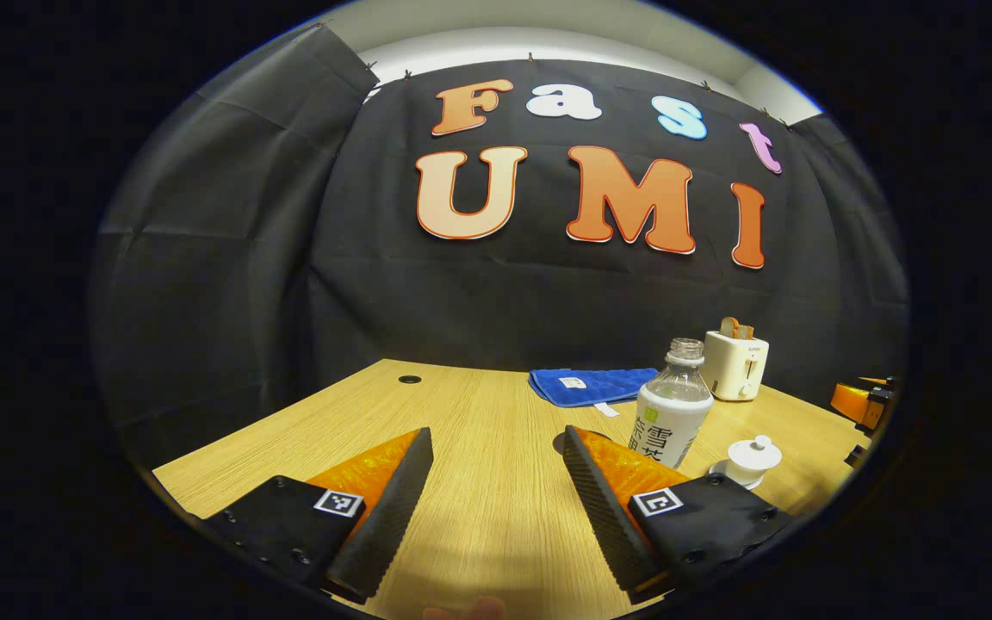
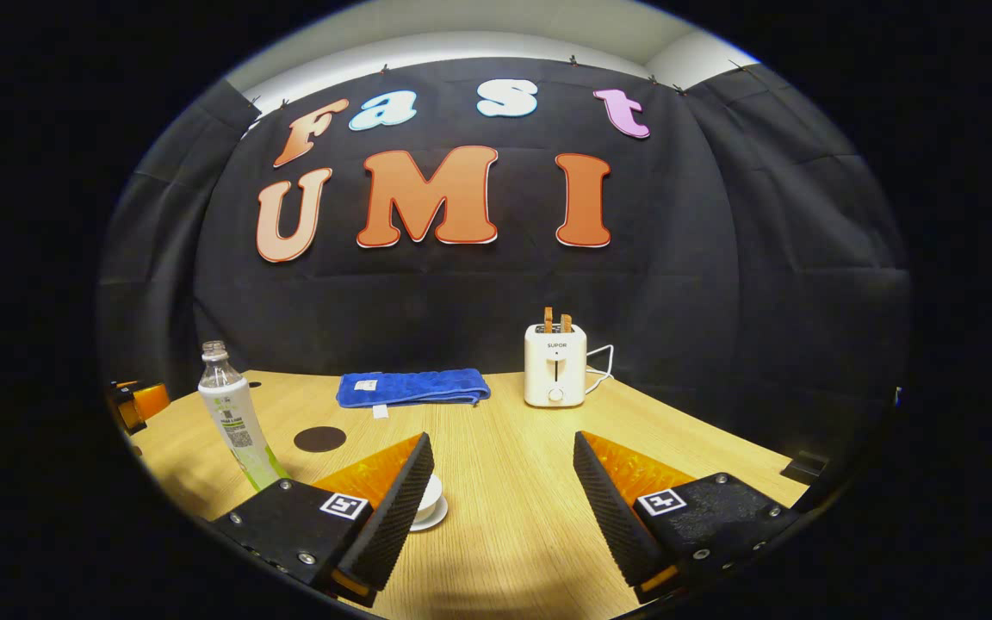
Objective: Open the teacup lid with one hand, grasp the water bottle and pour water into the teacup with the other hand; after pouring, place the water bottle on the coaster and then close the teacup lid.
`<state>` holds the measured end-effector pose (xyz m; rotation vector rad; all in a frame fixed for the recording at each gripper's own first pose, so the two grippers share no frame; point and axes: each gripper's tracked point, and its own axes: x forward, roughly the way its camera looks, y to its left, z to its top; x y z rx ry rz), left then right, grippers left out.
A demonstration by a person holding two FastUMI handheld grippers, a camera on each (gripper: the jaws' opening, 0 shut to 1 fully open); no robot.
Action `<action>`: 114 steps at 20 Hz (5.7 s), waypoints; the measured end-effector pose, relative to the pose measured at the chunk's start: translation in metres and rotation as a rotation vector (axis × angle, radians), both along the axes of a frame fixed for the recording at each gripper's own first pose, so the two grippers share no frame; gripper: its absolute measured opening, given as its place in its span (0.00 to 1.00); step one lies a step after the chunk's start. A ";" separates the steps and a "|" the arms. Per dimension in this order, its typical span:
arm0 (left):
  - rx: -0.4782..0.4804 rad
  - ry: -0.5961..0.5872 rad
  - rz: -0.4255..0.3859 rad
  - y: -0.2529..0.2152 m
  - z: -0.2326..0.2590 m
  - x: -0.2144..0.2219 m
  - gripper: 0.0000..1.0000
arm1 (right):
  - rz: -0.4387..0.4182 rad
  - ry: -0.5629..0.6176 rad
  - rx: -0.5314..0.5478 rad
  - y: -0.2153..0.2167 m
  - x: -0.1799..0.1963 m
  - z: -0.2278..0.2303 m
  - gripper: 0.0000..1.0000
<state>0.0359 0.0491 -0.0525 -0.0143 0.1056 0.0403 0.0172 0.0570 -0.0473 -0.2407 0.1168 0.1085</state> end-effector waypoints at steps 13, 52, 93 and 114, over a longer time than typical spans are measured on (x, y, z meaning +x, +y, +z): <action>0.024 0.011 0.016 0.010 -0.005 0.002 0.98 | 0.075 0.159 -0.036 0.059 0.030 -0.042 0.98; 0.016 0.049 0.050 0.026 -0.017 0.002 0.98 | 0.104 0.312 -0.102 0.084 0.042 -0.084 0.19; 0.034 0.166 -0.223 -0.129 -0.075 0.030 0.98 | -0.148 0.330 -0.023 -0.059 0.029 -0.084 0.20; 0.485 0.146 -0.246 -0.108 -0.044 0.049 0.60 | -0.172 0.317 0.004 -0.066 0.021 -0.072 0.19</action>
